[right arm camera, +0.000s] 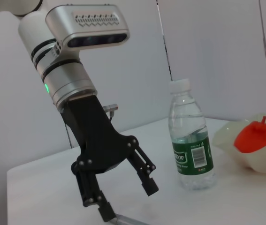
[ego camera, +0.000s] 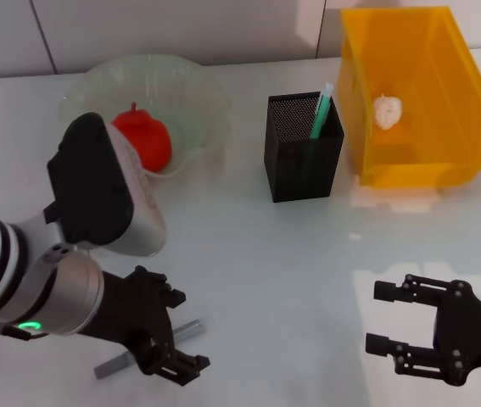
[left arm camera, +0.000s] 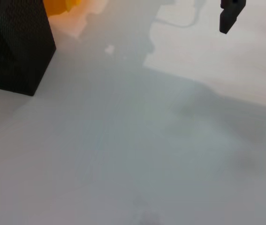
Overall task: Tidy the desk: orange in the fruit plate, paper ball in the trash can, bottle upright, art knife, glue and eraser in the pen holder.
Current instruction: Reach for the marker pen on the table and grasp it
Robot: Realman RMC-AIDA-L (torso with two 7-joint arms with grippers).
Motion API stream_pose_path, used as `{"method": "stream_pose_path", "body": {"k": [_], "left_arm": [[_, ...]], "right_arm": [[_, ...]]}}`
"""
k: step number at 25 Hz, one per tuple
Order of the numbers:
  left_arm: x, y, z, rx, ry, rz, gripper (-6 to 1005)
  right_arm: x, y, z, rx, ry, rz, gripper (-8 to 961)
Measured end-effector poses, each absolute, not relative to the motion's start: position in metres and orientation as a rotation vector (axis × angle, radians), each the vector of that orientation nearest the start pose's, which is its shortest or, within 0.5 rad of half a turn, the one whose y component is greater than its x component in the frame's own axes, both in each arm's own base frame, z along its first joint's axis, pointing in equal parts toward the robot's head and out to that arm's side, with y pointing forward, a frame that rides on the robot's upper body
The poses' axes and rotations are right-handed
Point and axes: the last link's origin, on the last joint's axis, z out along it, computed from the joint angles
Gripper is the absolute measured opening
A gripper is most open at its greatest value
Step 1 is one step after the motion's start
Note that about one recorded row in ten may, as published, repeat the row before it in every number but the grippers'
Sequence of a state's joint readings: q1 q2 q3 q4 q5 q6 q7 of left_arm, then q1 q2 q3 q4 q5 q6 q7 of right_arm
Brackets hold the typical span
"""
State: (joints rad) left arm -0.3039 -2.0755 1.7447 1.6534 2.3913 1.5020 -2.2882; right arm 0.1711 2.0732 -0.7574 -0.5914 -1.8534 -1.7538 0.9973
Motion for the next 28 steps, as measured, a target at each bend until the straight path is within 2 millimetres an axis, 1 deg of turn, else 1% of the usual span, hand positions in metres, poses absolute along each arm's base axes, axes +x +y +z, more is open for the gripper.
{"method": "stream_pose_path", "body": {"k": [5, 7, 9, 11, 15, 24, 25, 28], "left_arm": [[-0.156, 0.270, -0.046, -2.953, -0.375, 0.425, 857], [-0.156, 0.270, -0.046, -2.953, -0.375, 0.425, 856], [-0.157, 0.273, -0.048, -2.924, -0.427, 0.469, 856], [-0.158, 0.273, -0.051, -2.929, -0.436, 0.487, 856], [-0.162, 0.275, -0.056, -2.927, -0.441, 0.540, 856], [-0.165, 0.273, -0.053, -2.917, -0.448, 0.592, 856], [-0.169, 0.272, -0.049, -2.890, -0.454, 0.684, 856], [-0.170, 0.274, -0.046, -2.857, -0.450, 0.709, 739]], "right_arm": [[0.331, 0.203, -0.007, -2.645, 0.539, 0.831, 653], [0.332, 0.202, -0.008, -2.643, 0.544, 0.829, 688], [0.333, 0.202, -0.009, -2.639, 0.554, 0.827, 723], [0.333, 0.202, -0.010, -2.638, 0.558, 0.827, 758], [0.333, 0.201, -0.011, -2.643, 0.543, 0.824, 756], [0.332, 0.201, -0.012, -2.643, 0.544, 0.830, 753], [0.332, 0.201, -0.012, -2.643, 0.544, 0.830, 752], [0.332, 0.202, -0.011, -2.641, 0.541, 0.831, 751]]}}
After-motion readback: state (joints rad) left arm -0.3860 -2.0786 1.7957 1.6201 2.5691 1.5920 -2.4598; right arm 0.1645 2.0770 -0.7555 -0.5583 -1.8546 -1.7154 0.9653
